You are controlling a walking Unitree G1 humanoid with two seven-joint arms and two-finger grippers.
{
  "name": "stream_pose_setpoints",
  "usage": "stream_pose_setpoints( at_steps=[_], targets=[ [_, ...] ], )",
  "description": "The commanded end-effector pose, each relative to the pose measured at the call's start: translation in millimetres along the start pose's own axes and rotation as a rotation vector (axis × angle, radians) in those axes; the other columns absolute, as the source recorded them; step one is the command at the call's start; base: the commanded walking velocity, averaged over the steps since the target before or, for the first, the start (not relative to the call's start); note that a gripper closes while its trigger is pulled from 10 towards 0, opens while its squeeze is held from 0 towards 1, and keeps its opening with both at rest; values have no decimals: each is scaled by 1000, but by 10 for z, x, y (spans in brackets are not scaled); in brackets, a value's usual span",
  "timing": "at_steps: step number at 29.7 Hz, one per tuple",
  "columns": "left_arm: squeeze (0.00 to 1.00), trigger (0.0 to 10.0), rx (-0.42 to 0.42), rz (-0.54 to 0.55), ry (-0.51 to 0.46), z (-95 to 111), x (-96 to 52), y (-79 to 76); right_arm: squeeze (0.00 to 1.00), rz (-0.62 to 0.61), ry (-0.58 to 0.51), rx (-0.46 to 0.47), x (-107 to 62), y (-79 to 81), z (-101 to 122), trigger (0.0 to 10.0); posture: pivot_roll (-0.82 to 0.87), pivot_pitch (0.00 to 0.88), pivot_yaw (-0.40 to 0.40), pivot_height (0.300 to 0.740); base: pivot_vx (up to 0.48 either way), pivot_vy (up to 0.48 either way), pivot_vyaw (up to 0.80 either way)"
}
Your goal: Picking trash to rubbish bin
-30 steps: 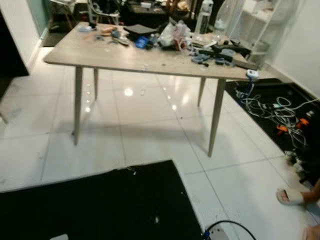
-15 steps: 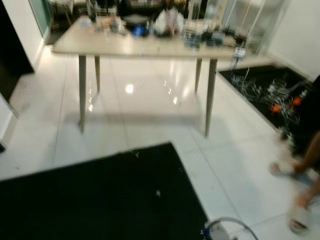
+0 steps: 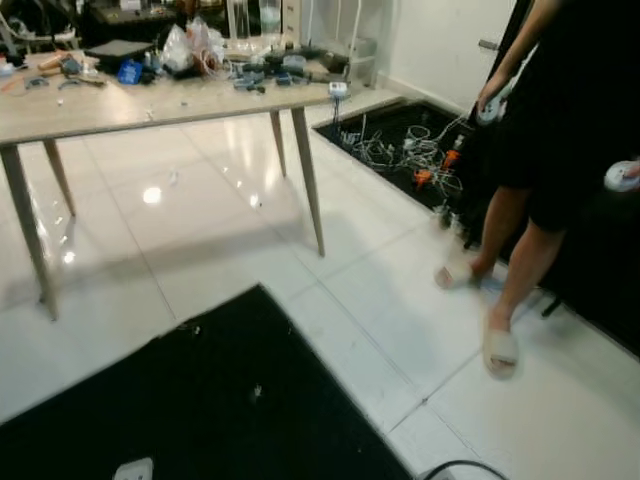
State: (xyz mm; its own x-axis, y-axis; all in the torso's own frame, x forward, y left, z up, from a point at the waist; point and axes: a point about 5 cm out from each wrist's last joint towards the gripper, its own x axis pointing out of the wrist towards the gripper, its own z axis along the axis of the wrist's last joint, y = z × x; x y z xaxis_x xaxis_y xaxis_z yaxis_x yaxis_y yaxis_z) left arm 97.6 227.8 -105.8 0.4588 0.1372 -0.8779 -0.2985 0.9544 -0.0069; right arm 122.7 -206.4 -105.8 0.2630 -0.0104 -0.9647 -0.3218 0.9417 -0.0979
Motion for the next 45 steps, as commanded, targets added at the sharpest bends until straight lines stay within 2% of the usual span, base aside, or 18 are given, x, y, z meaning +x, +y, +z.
stream_pose_setpoints(
  at_steps=[1,18,27,32,40,41,42,45],
  targets=[
    [0,10000,15,-8,19,-45,-6,-14,0,7,8,-9,3,18,-3,10000,90,28,-6,740,0,0,-775],
    [0,10000,26,-32,31,-90,-5,-102,0,7,26,-46,4,28,-14,10000,83,43,5,740,0,0,-770],
    [0,10000,33,-33,33,-89,-4,-110,0,-8,-7,2,5,20,28,10000,84,46,3,740,0,0,-769],
    [0,10000,36,-37,32,-85,-1,-124,0,-24,-59,75,1,-11,174,10000,89,43,5,740,0,0,-769],
    [0,10000,39,-34,35,-90,-3,-110,0,-26,-139,64,-12,-2,468,10000,96,41,3,740,0,0,-769],
    [0,10000,39,-33,36,-93,-4,-106,0,-22,-178,61,-27,2,615,10000,96,40,3,740,0,0,-769],
    [0,10000,39,-33,36,-93,-4,-106,0,-22,-178,61,-27,2,615,10000,96,40,3,740,0,0,-769],
    [0,10000,39,-33,40,-102,-6,-104,0,-10,-259,74,-72,6,904,10000,94,41,5,740,0,0,-769]
  ],
)
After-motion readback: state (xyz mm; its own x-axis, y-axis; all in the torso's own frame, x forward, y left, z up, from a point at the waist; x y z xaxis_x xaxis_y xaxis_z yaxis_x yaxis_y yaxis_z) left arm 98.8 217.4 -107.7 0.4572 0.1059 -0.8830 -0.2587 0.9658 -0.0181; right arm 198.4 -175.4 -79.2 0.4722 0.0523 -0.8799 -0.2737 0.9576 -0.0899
